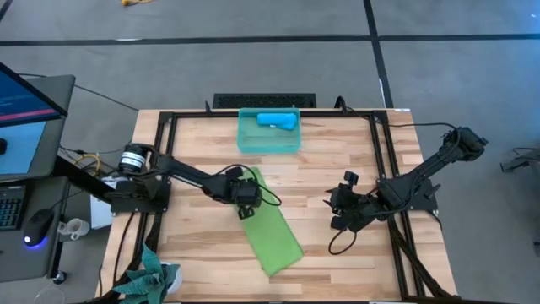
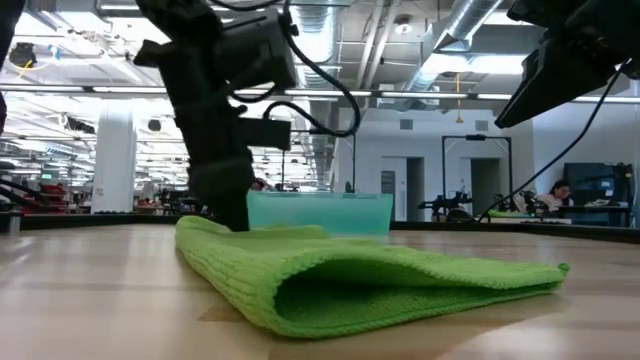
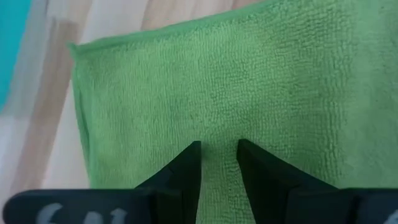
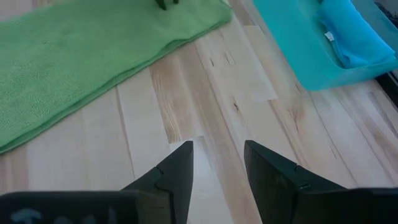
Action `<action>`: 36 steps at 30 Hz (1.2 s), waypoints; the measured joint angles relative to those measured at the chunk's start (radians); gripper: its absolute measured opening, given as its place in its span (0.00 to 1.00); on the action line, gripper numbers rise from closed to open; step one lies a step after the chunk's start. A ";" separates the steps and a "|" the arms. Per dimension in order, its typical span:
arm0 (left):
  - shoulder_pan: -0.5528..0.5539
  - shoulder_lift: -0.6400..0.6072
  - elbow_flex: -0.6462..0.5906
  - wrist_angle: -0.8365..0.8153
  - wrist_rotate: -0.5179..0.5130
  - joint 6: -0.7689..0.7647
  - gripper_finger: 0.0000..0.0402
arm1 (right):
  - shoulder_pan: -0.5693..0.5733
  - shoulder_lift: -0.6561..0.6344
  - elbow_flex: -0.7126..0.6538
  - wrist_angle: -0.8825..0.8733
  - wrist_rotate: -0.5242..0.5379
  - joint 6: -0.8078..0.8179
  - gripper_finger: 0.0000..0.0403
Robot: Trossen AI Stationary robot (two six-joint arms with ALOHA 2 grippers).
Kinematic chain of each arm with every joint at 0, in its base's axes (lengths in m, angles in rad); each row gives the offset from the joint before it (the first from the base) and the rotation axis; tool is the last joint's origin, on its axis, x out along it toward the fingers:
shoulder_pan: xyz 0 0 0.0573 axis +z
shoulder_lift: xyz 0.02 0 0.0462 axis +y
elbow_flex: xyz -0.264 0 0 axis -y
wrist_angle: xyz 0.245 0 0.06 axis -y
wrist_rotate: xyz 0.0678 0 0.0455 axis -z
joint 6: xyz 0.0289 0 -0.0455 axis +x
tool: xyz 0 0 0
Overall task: Roll microfiber towels into tight, uniform cylinder then place into a basket
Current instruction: Fold the green microfiber cloth
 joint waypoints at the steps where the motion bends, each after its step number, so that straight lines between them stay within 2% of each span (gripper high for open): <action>1: 0.001 0.010 0.002 0.016 -0.009 0.008 0.26 | 0.000 0.000 0.000 0.001 0.000 0.000 0.41; 4: 0.003 0.041 0.002 0.078 -0.025 0.070 0.26 | 0.000 0.000 0.000 0.000 0.000 0.000 0.41; 11: 0.016 0.073 -0.002 0.334 -0.013 0.322 0.26 | -0.014 0.000 0.000 0.000 0.000 0.000 0.41; 16: 0.032 0.079 0.001 0.462 -0.024 0.384 0.26 | -0.048 0.000 0.000 0.001 0.000 0.001 0.41; 21: 0.021 0.062 0.054 0.384 -0.044 0.331 0.26 | -0.061 0.000 0.000 0.003 0.000 0.002 0.41; 25: -0.016 0.017 0.121 0.253 -0.052 0.307 0.26 | -0.061 0.000 0.000 0.040 -0.003 0.002 0.41; 31: -0.114 -0.094 0.193 0.091 -0.140 0.262 0.26 | -0.067 0.000 0.000 0.104 -0.002 0.001 0.41; 36: -0.210 -0.198 0.187 0.057 -0.170 0.184 0.26 | -0.098 0.000 0.000 0.171 -0.002 0.002 0.41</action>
